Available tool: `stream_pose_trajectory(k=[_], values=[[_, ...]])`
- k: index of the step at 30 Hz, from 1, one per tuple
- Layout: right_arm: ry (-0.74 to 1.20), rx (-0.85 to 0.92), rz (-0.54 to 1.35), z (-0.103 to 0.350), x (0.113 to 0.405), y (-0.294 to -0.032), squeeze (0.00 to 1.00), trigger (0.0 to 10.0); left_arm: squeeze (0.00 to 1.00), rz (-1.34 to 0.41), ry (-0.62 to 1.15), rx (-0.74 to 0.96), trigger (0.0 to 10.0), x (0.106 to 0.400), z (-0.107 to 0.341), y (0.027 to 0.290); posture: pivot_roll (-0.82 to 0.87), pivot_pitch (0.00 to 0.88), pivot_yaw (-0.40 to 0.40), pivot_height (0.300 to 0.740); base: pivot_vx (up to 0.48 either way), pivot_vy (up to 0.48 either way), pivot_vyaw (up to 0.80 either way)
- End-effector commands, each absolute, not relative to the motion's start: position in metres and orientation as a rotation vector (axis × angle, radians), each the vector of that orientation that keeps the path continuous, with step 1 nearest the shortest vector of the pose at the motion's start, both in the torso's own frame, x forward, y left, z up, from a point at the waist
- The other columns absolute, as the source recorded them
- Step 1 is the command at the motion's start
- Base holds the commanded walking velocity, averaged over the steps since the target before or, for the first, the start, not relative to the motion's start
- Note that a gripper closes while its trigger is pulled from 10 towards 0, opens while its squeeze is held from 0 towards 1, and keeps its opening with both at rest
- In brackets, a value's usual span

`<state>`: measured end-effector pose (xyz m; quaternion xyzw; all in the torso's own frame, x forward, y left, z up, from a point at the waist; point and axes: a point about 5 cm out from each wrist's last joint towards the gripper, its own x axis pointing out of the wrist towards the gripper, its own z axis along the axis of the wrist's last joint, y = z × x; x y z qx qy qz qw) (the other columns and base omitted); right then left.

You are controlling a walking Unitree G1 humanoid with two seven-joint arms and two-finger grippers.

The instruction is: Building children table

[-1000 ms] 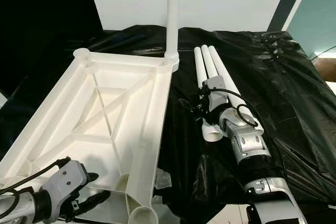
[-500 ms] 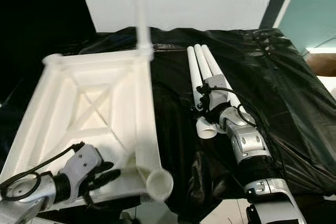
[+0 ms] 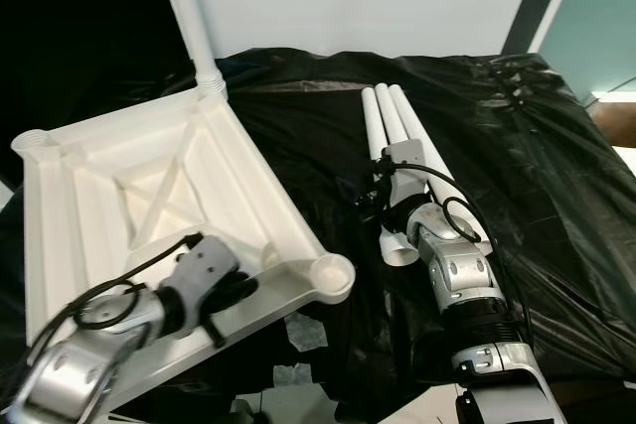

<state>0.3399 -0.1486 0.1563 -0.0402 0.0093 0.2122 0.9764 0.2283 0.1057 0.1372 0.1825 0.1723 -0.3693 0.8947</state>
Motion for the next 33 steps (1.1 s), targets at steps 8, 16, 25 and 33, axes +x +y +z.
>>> stream_pose_trajectory(k=[8, 16, 25, 33], values=[[0.035, -0.058, 0.313, 0.153, 0.341, -0.160, 0.00, 10.0, 1.00, -0.690, 0.341, 0.406, 10.0, 0.236, 0.139, 0.104, 0.11, 0.060, 0.025, 0.740, 0.000, 0.000, 0.00], [-0.004, -0.047, 0.187, 0.162, 0.344, -0.174, 0.00, 10.0, 0.00, -0.696, 0.240, 0.391, 10.0, 0.240, 0.156, 0.104, 0.12, 0.068, 0.024, 0.740, 0.000, 0.000, 0.00], [-0.009, -0.021, -0.049, 0.175, 0.347, -0.216, 1.00, 10.0, 0.00, -0.687, 0.009, 0.267, 10.0, 0.243, 0.193, 0.106, 0.13, 0.082, 0.004, 0.740, 0.000, 0.000, 0.00], [0.075, -0.016, -0.069, 0.174, 0.350, -0.230, 0.00, 10.0, 0.00, -0.700, -0.067, 0.231, 10.0, 0.246, 0.208, 0.095, 0.12, 0.090, -0.011, 0.740, 0.000, 0.000, 0.00]])
